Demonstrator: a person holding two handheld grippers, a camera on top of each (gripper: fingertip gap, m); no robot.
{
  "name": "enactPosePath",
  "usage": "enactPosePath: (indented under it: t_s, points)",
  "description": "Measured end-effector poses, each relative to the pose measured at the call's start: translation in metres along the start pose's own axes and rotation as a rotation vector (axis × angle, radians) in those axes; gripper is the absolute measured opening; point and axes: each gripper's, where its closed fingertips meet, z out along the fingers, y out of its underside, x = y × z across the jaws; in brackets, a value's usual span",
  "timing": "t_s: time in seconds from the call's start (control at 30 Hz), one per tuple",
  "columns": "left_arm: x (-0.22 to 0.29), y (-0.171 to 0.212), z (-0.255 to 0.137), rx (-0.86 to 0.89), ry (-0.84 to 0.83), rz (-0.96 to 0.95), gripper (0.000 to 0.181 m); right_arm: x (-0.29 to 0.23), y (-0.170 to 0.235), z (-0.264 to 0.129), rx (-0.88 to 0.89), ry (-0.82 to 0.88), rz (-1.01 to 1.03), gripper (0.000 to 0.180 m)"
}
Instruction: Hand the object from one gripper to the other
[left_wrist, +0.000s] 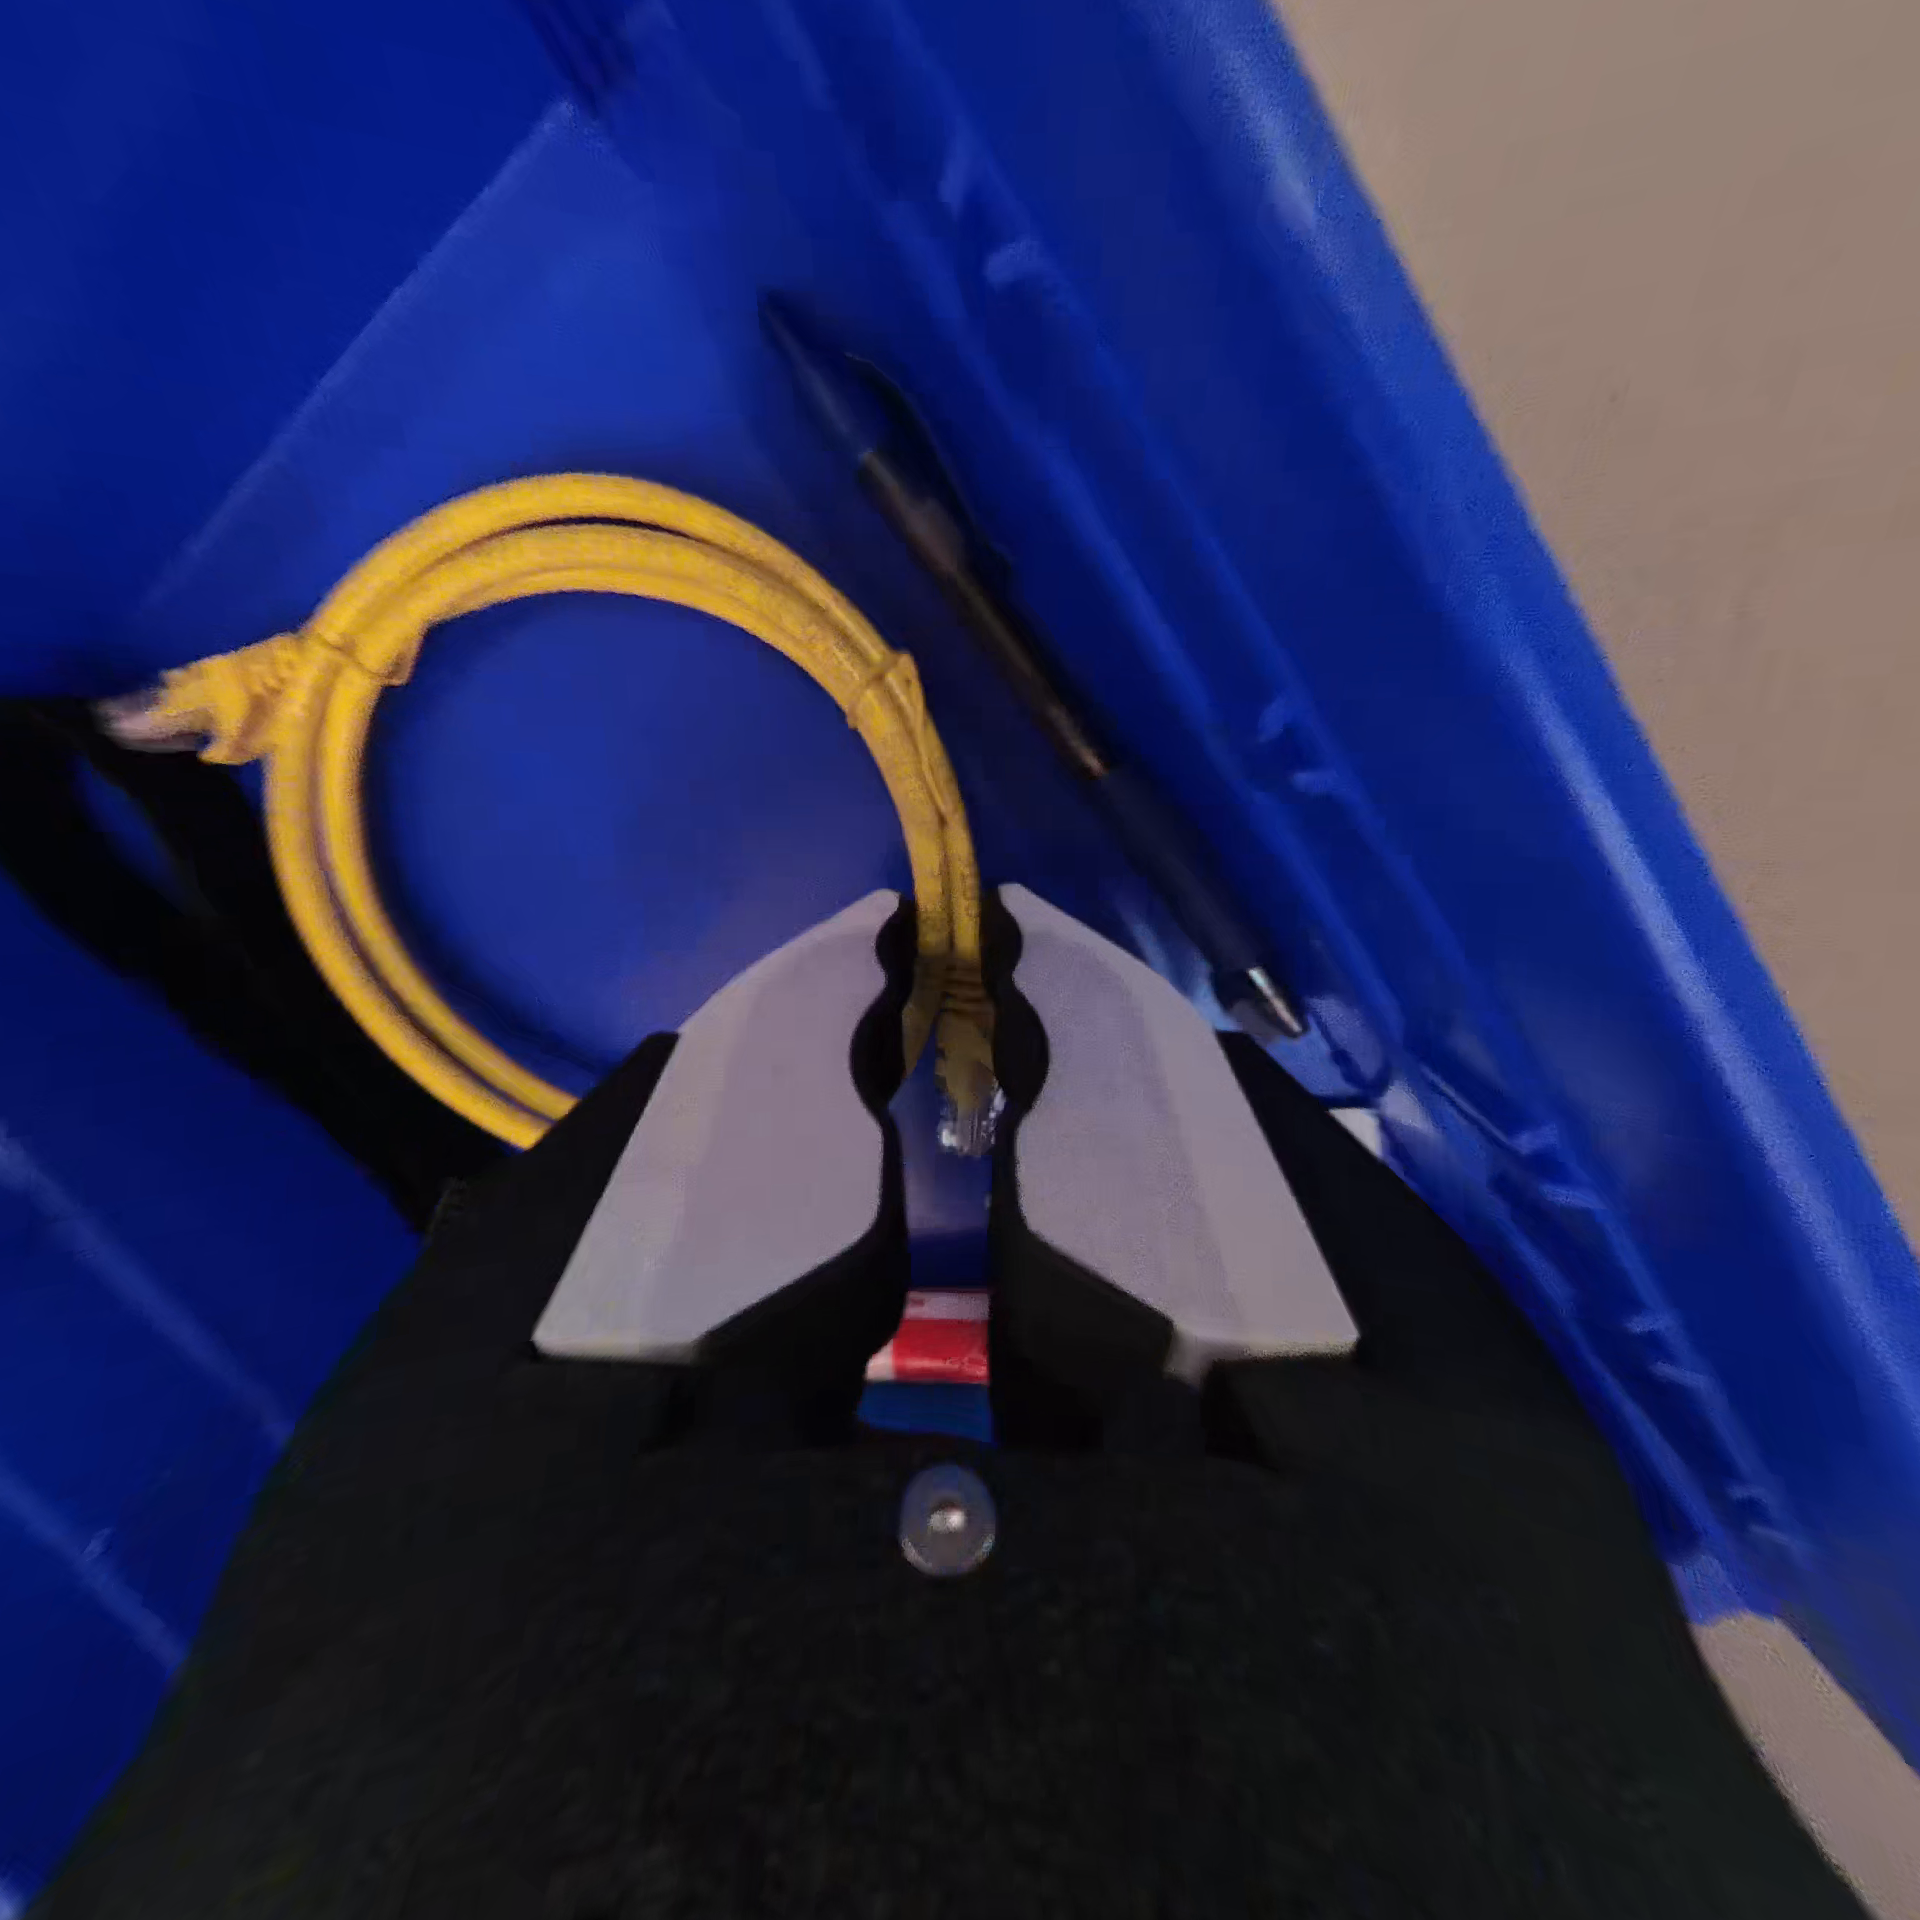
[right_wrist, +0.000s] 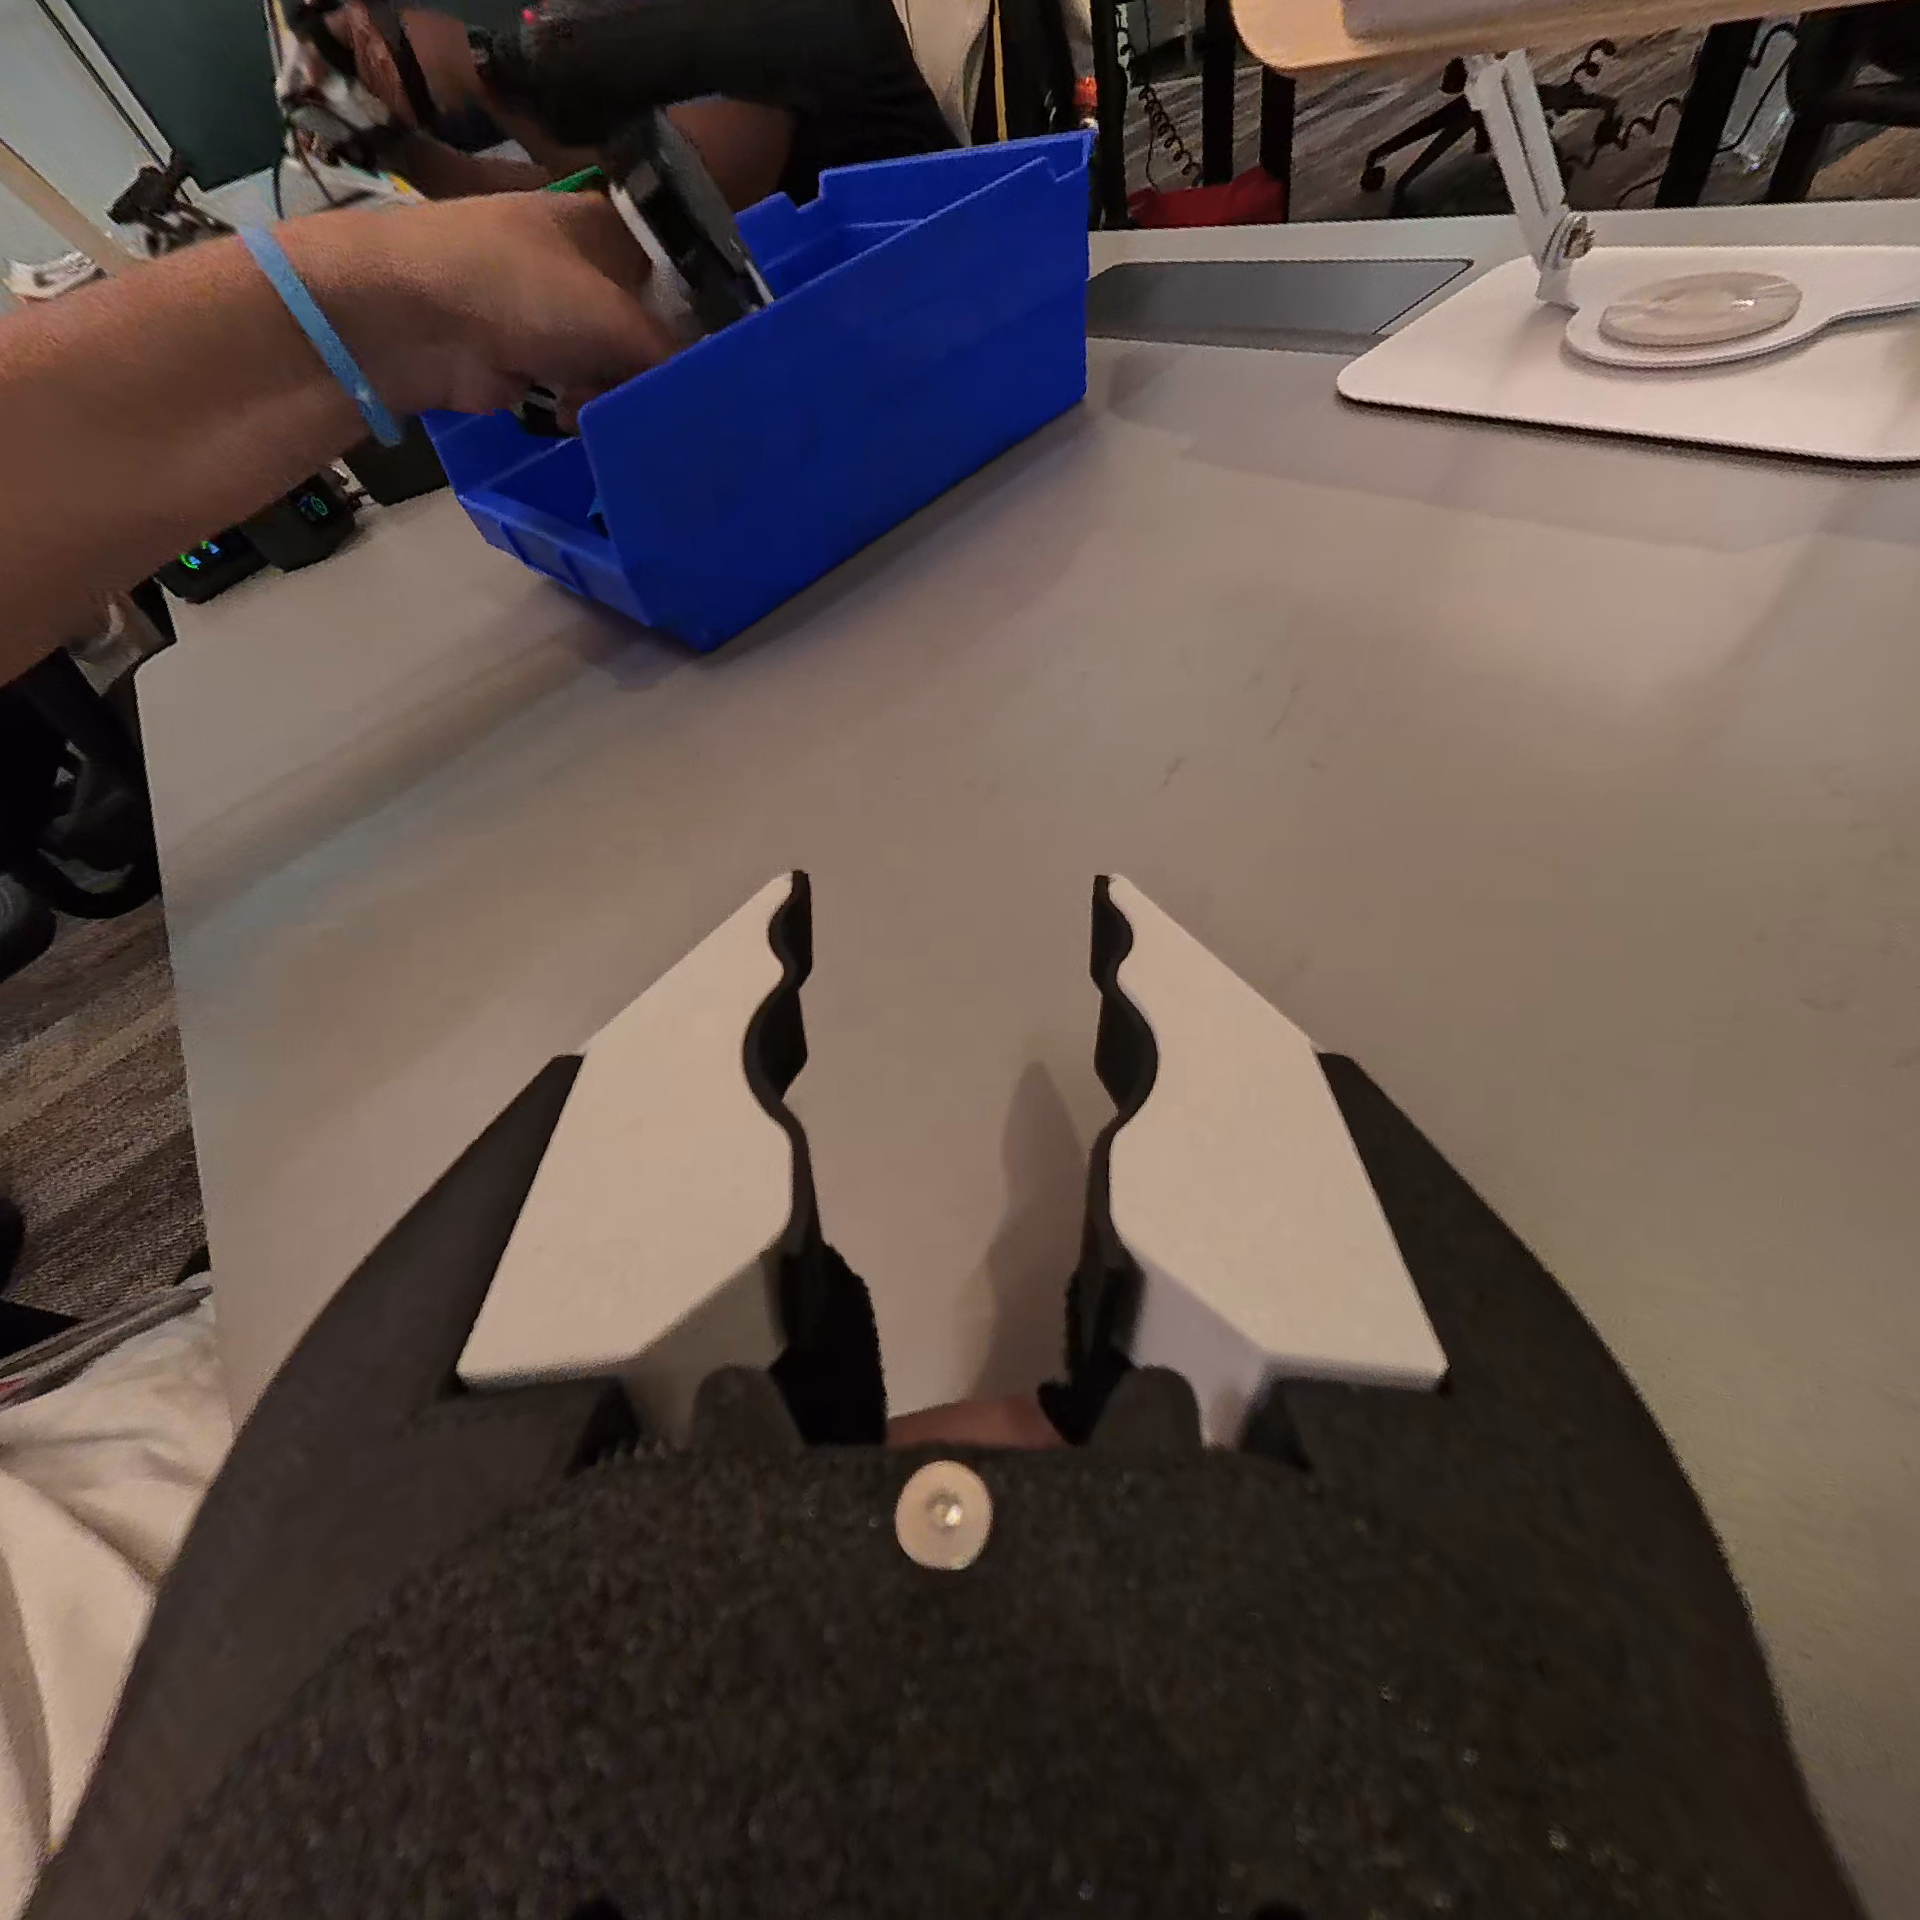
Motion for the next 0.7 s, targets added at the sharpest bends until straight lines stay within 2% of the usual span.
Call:
enactPosePath:
  t_s: [0.17,0.3,0.5,0.6,0.7]
  points:
    - [-0.02,0.003,-0.047,0.153,-0.352,0.059,0.011,0.001,0.0,0.0,-0.001,0.009,-0.011,0.054]
    - [-0.014,0.003,-0.099,0.296,-0.495,0.076,0.011,0.004,0.001,0.001,-0.005,0.018,-0.011,0.054]
    - [0.027,0.005,-0.159,0.477,-0.554,0.138,0.011,0.002,-0.007,0.001,0.042,-0.006,0.006,0.054]
    - [0.071,0.002,-0.174,0.561,-0.522,0.212,0.011,-0.016,-0.043,0.001,0.184,-0.194,0.112,0.054]
    - [0.129,-0.002,-0.174,0.67,-0.48,0.235,0.011,-0.035,-0.086,0.005,0.233,-0.389,0.246,0.055]
